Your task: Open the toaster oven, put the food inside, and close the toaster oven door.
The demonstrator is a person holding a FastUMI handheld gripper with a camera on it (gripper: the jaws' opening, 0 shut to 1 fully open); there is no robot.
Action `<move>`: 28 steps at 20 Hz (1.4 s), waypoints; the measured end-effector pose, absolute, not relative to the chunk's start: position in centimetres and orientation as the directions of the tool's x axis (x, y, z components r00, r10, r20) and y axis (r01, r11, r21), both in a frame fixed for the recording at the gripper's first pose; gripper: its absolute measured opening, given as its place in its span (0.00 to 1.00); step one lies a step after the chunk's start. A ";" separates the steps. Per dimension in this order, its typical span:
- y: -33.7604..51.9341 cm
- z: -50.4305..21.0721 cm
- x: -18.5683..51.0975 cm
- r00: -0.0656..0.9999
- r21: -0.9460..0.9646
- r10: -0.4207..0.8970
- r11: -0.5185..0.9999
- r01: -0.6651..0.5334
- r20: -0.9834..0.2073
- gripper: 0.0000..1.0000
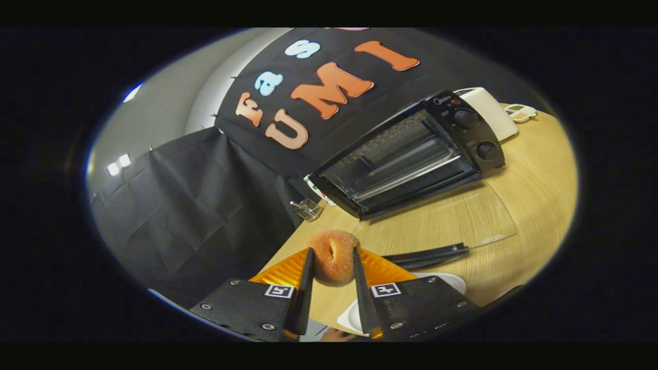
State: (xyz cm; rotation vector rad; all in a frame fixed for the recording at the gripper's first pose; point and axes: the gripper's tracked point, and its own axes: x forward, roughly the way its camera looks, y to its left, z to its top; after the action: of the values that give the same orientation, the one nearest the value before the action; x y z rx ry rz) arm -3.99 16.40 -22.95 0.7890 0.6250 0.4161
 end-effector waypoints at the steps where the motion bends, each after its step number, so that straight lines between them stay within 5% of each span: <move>1: 16.5 -22.4 -2.8 0.753 0.766 0.560 0.632 -0.119 -0.345 0.40; 16: 12.6 -27.0 11.5 0.809 0.747 0.394 0.660 0.082 -0.437 0.39; 28: 10.1 -29.7 17.0 0.846 0.586 0.254 0.806 0.083 -0.469 0.40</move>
State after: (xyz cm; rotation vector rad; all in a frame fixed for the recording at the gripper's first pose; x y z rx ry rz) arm 17.03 10.06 -29.72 0.6352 0.5638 0.0969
